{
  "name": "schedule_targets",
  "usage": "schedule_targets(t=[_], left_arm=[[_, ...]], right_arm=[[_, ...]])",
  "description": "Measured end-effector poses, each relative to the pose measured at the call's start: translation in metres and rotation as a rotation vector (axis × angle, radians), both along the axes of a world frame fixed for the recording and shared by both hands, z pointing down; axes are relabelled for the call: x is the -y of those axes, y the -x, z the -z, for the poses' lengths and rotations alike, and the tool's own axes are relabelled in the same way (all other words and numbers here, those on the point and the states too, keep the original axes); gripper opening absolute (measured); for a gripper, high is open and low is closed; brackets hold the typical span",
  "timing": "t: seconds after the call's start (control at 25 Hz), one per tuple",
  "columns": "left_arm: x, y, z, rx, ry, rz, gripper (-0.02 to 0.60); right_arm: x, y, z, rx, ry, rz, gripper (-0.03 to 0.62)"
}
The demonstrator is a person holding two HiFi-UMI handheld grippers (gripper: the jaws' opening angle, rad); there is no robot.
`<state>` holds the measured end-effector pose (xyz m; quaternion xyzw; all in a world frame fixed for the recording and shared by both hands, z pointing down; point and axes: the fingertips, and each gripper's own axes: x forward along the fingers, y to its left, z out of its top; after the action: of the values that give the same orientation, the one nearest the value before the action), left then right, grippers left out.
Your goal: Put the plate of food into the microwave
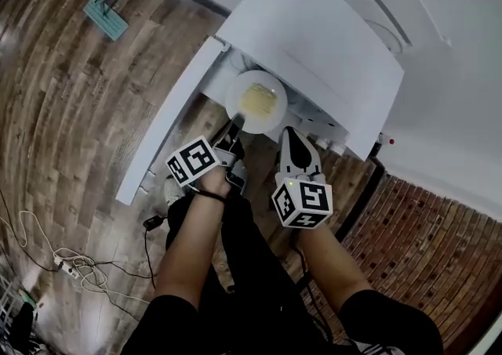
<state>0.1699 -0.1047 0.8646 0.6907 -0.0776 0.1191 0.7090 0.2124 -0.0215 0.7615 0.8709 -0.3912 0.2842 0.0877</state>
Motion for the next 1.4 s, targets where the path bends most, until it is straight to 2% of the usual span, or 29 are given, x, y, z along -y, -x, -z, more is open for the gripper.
schedule_targets(t=[0.16, 0.44, 0.64, 0.92, 0.96, 1.12, 1.24, 1.32, 1.4], left_arm=[[0.016, -0.042, -0.020, -0.025, -0.023, 0.024, 0.009], [0.014, -0.105, -0.030, -0.017, -0.098, -0.024, 0.009], [0.012, -0.137, -0.027, 0.019, -0.213, -0.083, 0.011], [0.021, -0.147, -0.034, 0.169, -0.490, -0.155, 0.011], [0.024, -0.147, -0.036, 0.203, -0.553, -0.173, 0.025], [0.037, -0.142, -0.044, 0.362, -0.920, -0.248, 0.103], [0.041, -0.143, -0.047, 0.396, -1.151, -0.267, 0.134], [0.041, -0.143, -0.047, 0.388, -1.224, -0.263, 0.137], [0.042, -0.140, -0.046, 0.373, -1.233, -0.243, 0.138]], right_arm=[[-0.003, -0.016, -0.017, 0.016, 0.032, 0.015, 0.006], [-0.017, -0.029, -0.021, 0.044, 0.048, 0.021, 0.006], [-0.023, -0.034, -0.017, 0.048, 0.037, 0.027, 0.006], [-0.031, -0.038, -0.016, 0.055, 0.041, 0.037, 0.006], [-0.031, -0.038, -0.017, 0.057, 0.042, 0.039, 0.006], [-0.033, -0.036, -0.022, 0.067, 0.045, 0.044, 0.006], [-0.034, -0.035, -0.024, 0.071, 0.047, 0.048, 0.006], [-0.035, -0.035, -0.026, 0.073, 0.048, 0.048, 0.006], [-0.034, -0.034, -0.027, 0.076, 0.049, 0.049, 0.006]])
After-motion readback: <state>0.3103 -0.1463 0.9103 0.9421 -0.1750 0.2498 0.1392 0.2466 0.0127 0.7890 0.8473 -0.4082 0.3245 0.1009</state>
